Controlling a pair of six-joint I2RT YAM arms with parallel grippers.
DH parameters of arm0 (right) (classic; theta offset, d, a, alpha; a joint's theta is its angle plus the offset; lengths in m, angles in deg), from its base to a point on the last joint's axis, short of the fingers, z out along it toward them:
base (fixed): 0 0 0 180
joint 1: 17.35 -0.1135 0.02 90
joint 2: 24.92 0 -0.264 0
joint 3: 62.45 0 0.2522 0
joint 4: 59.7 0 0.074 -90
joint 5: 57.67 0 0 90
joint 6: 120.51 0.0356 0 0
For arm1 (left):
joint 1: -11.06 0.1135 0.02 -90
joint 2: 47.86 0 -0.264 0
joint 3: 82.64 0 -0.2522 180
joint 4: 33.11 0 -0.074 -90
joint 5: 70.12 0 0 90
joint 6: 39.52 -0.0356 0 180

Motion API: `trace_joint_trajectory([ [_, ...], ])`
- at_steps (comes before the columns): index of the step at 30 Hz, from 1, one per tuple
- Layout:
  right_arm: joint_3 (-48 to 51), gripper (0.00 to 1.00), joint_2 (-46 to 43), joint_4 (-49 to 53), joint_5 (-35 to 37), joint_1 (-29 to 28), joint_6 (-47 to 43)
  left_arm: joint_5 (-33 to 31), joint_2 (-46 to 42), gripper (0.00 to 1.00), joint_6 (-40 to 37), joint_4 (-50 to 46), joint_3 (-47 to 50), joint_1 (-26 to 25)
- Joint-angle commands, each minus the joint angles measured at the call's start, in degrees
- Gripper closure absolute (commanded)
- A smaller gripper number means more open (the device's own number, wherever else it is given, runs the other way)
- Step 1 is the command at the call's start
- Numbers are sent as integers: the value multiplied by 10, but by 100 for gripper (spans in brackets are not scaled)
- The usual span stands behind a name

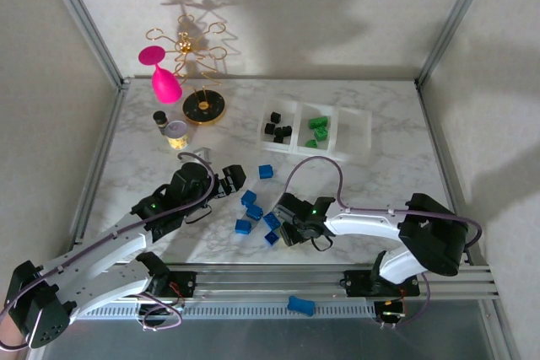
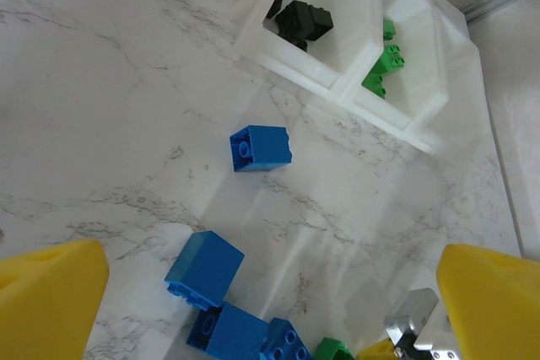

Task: Sort the legos into containers by color
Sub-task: Pick up the lego from the bottom-center of the table, then place the lego in the container.

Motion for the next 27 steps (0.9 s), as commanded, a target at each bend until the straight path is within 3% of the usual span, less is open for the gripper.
trace_joint_trajectory([
  [1,-9,51,7,-27,14,-4,0,-15,4,1,-3,-8,-12,-5],
  [10,-19,73,4,-23,14,4,3,-13,14,0,-5,-5,-16,-5],
  [15,-34,74,-24,-13,12,29,3,-13,14,0,-9,-3,-23,-5],
  [21,-95,74,-48,5,8,114,-25,-13,34,0,-23,8,-46,-5],
  [27,-208,74,5,18,84,197,-64,-12,59,1,-35,32,-70,-5],
])
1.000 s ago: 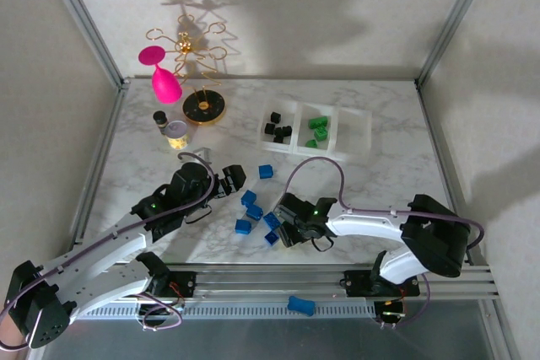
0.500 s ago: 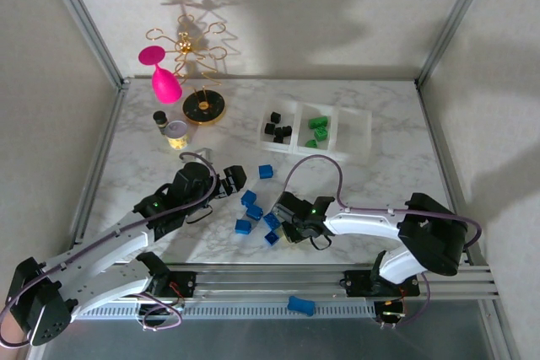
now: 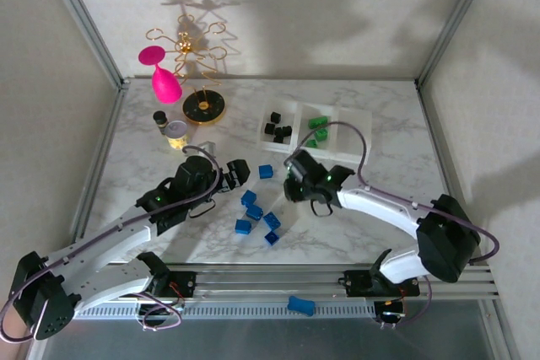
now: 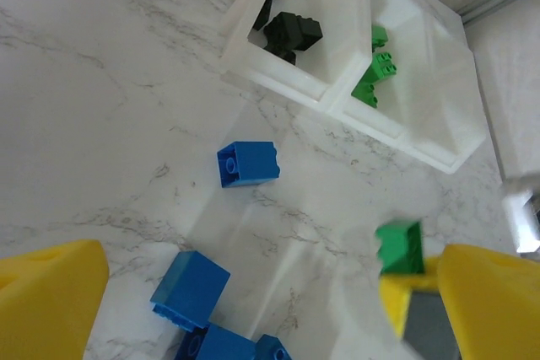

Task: Sort the legos into containers by color
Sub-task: Place the lego in the container.

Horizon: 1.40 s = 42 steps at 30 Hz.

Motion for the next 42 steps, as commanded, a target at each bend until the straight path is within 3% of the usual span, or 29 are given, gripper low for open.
trace_joint_trajectory([
  [1,-66,75,43,13,77,28,-34,-13,11,0,-19,23,-27,-5],
  [7,-145,75,125,-47,51,119,-55,-17,38,0,-31,36,-47,-5],
  [13,-216,75,224,-68,39,168,-74,-13,64,0,-40,60,-60,-4],
  [21,-275,73,306,-82,38,195,-82,-17,87,1,-50,58,-78,-4],
  [25,-296,65,328,-84,44,199,-89,-20,89,0,-50,57,-79,-4],
  [32,-304,52,307,-78,43,201,-100,-21,88,0,-52,57,-83,-4],
  [42,-246,45,213,-59,46,175,-94,-21,69,0,-49,54,-81,-4],
])
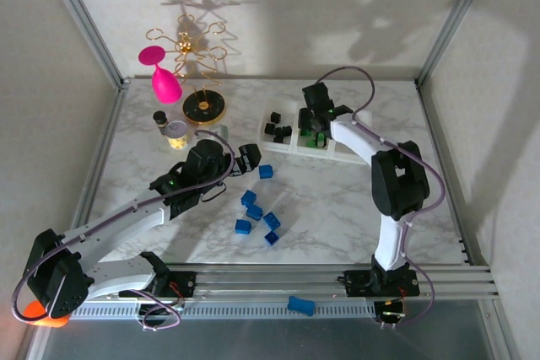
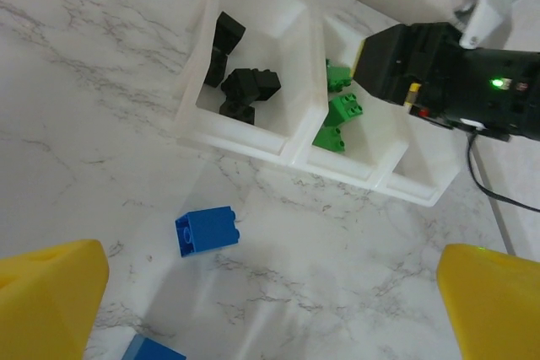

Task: Sort the legos into containers by color
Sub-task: Place the lego in the container, then pick up the lego from the center of the table.

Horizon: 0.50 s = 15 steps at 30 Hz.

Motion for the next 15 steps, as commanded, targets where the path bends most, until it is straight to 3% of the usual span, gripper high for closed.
trace_joint_trajectory([
  [1,31,45,-61,7,3,-25,0,-13,-17,0,-3,0,-10,-4],
  [8,96,40,-124,8,3,-95,35,-37,-46,0,3,-27,10,-3],
  [15,117,35,-130,-8,-4,-184,86,-72,-88,0,22,-56,45,-3],
])
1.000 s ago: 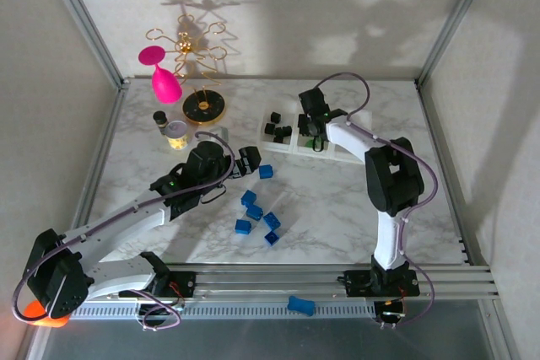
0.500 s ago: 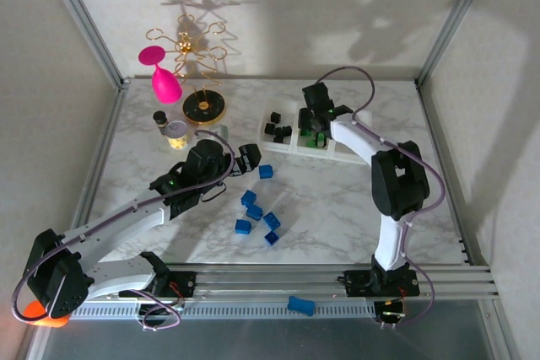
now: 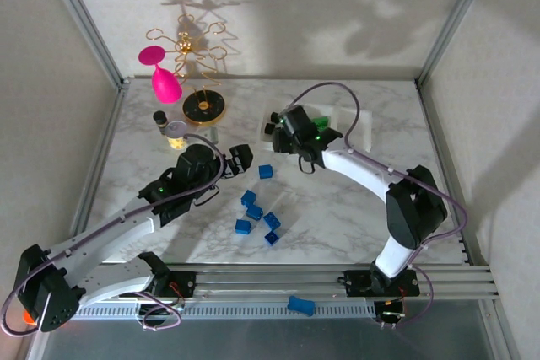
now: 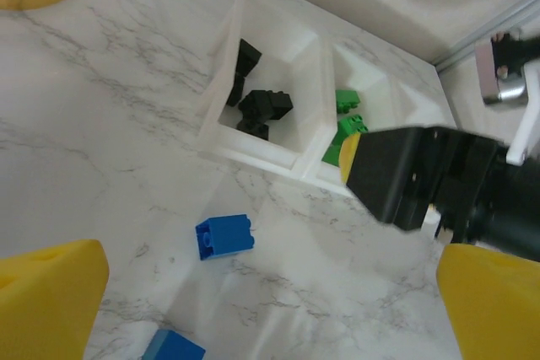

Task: Sort the legos into containers by color
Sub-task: Pick up the lego from the center of the table.

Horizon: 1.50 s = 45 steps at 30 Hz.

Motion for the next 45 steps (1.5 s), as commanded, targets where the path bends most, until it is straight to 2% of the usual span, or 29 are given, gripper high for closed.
trace_joint_trajectory([
  [1,10,34,-8,-15,-10,-40,41,-38,-27,1,18,-32,23,-3],
  [8,-6,26,62,-36,-24,-89,81,-68,-70,0,31,-60,47,-2],
  [18,-41,20,154,-5,14,-90,86,-82,-87,0,29,-71,65,5],
  [22,-64,24,183,0,23,-89,79,-76,-79,0,27,-65,63,8],
  [33,-75,43,209,5,33,-82,65,-65,-75,0,28,-57,66,10],
  [38,-62,55,197,-1,30,-81,63,-58,-69,0,30,-52,66,11],
  [45,-48,60,150,2,31,-80,59,-49,-72,0,33,-50,61,11],
])
